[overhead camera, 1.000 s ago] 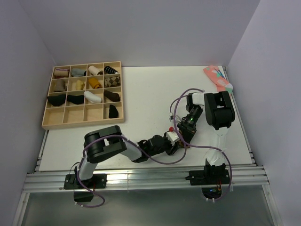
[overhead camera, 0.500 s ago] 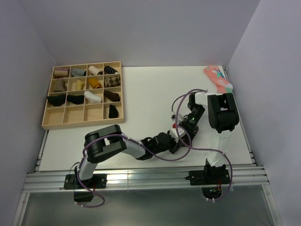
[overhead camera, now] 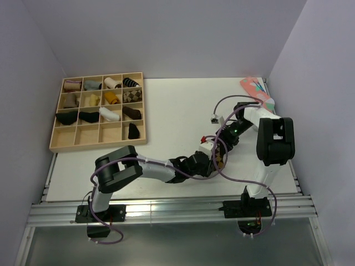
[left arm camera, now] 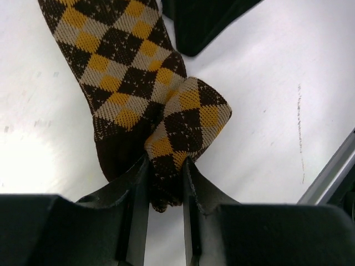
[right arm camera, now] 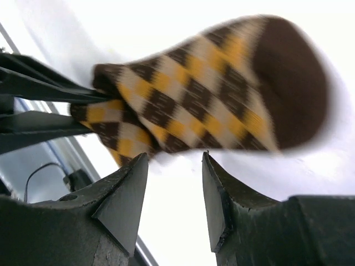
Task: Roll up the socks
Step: Roll the sock at the center of the board.
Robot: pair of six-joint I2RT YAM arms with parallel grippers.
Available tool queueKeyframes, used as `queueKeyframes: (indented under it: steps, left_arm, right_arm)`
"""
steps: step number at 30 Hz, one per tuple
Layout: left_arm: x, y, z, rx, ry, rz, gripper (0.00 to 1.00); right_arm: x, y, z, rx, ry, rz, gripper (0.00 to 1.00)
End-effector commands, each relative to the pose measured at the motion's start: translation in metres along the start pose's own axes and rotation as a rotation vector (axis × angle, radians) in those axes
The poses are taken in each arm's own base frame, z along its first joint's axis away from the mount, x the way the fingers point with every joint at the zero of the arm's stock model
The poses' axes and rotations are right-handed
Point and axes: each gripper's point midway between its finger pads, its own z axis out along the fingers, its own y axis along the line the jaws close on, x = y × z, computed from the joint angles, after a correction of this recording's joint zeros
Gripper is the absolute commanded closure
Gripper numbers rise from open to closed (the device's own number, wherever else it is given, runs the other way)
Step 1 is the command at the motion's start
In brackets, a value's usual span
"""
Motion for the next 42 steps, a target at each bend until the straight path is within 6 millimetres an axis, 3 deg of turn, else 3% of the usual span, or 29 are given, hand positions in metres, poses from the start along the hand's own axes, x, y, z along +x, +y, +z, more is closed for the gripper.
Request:
queueKeyframes:
  steps: [1, 4, 5, 8, 12, 18, 25, 34, 42]
  left_arm:
    - [0.079, 0.051, -0.033, -0.247, 0.305, 0.024, 1.0]
    - [0.075, 0.044, -0.038, -0.286, 0.317, 0.028, 1.0]
    - [0.084, 0.048, -0.048, -0.334, 0.364, 0.031, 1.0]
    - [0.085, 0.049, -0.061, -0.412, 0.419, 0.016, 1.0]
    - [0.086, 0.038, -0.073, -0.429, 0.464, -0.009, 1.0]
    - [0.086, 0.003, -0.067, -0.253, 0.546, -0.056, 1.0]
    - [0.088, -0.015, -0.06, -0.022, 0.654, -0.216, 1.0]
    - [0.086, -0.008, -0.054, 0.126, 0.739, -0.452, 1.0]
    - [0.086, 0.004, -0.043, 0.14, 0.804, -0.533, 1.0]
  right_arm:
    - [-0.019, -0.013, -0.018, 0.067, -0.124, -0.019, 0.48]
    - [-0.016, -0.014, -0.021, 0.072, -0.149, -0.02, 0.48]
    - [-0.015, -0.015, -0.023, 0.081, -0.158, -0.026, 0.48]
    - [-0.012, -0.018, -0.025, 0.091, -0.171, -0.033, 0.47]
    - [-0.012, -0.015, -0.023, 0.052, -0.173, -0.035, 0.47]
    - [-0.003, 0.002, -0.023, -0.015, -0.18, -0.127, 0.47]
    - [0.009, 0.019, -0.024, -0.107, -0.205, -0.22, 0.47]
    - [0.02, 0.04, -0.031, -0.194, -0.233, -0.313, 0.42]
    - [0.018, 0.031, -0.031, -0.093, -0.176, -0.366, 0.4]
